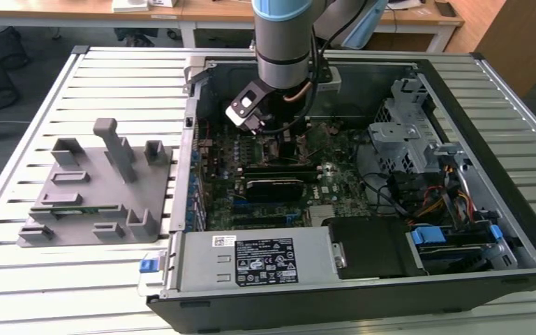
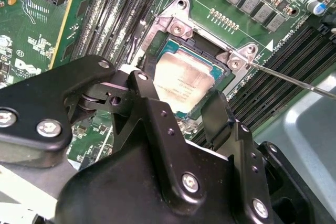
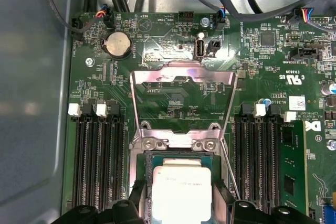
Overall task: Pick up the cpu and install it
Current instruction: 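Place the cpu into insertion slot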
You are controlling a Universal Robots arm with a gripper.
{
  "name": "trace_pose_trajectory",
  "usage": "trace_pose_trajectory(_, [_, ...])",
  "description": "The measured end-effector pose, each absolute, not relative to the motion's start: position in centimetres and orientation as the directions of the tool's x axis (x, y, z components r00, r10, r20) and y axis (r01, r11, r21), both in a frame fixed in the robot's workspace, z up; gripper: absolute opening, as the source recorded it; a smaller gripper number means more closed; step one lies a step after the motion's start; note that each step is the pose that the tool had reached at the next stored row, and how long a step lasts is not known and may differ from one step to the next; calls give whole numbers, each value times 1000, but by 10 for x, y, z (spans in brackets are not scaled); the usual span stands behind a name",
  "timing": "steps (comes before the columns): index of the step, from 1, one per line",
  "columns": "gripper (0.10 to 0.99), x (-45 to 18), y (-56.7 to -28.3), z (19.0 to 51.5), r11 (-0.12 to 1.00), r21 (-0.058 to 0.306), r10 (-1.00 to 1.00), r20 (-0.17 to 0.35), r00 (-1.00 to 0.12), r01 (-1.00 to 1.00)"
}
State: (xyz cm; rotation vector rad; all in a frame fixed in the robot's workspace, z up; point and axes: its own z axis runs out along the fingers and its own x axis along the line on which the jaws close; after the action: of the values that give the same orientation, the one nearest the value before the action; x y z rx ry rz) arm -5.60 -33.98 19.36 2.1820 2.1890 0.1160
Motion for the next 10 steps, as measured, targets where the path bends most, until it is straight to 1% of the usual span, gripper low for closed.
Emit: trace_pose_trajectory(10, [616, -55, -338, 193, 2, 87, 1000, 20, -4, 996])
